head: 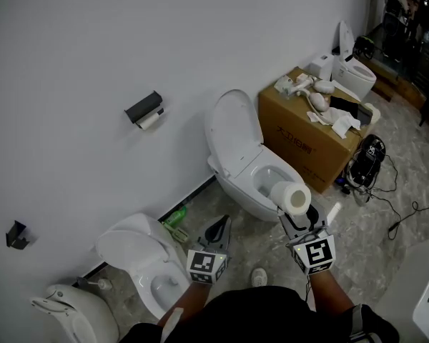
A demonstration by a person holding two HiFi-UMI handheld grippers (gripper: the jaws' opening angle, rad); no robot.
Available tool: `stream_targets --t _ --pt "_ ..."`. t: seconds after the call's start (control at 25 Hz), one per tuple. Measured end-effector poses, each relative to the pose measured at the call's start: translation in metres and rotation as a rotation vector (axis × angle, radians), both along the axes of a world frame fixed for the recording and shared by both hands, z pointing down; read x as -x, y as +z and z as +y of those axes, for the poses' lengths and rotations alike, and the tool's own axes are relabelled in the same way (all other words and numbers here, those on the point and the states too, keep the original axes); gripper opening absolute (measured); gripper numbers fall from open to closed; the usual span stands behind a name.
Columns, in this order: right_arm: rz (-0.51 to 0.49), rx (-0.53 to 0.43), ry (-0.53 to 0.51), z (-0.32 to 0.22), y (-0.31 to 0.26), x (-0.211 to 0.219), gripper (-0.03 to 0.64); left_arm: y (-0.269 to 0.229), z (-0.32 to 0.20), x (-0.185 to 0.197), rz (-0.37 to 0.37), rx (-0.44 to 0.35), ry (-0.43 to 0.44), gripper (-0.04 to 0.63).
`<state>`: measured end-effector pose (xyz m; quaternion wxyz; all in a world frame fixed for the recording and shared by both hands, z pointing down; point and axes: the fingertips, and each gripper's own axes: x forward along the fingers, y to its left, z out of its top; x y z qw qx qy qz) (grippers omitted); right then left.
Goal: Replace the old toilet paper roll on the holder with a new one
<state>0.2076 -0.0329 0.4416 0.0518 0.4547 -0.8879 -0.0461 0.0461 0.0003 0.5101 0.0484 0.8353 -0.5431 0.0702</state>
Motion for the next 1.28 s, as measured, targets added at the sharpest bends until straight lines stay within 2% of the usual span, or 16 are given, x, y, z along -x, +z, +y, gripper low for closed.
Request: stream_targets --t 0.28,0.52,0.8,1.16,1.28 --pt "-0.003 -0.029 -0.068 -0.044 -0.01 -0.005 0.239 0.002 -0.025 0.006 -0.004 0.002 -0.096 0.006" --pt "-0.015 -0.039 -0.121 -0.077 -0.012 0.015 0.239 0.001 -0.048 0.028 -0.012 -0.002 -0.156 0.006" --pt "-0.005 -0.043 -0.171 -0.126 -0.013 0.058 0.239 0.003 -0.093 0.062 -0.003 -0.004 -0.194 0.006" --pt "0.008 -0.015 -0.21 -0.202 -0.006 0.136 0.239 -0.002 -0.168 0.135 -0.004 -0.031 -0.236 0.006" --pt "0.024 0.001 -0.232 -0.226 -0.002 0.162 0.239 -0.01 -0.189 0.156 -0.001 -0.061 -0.243 0.006"
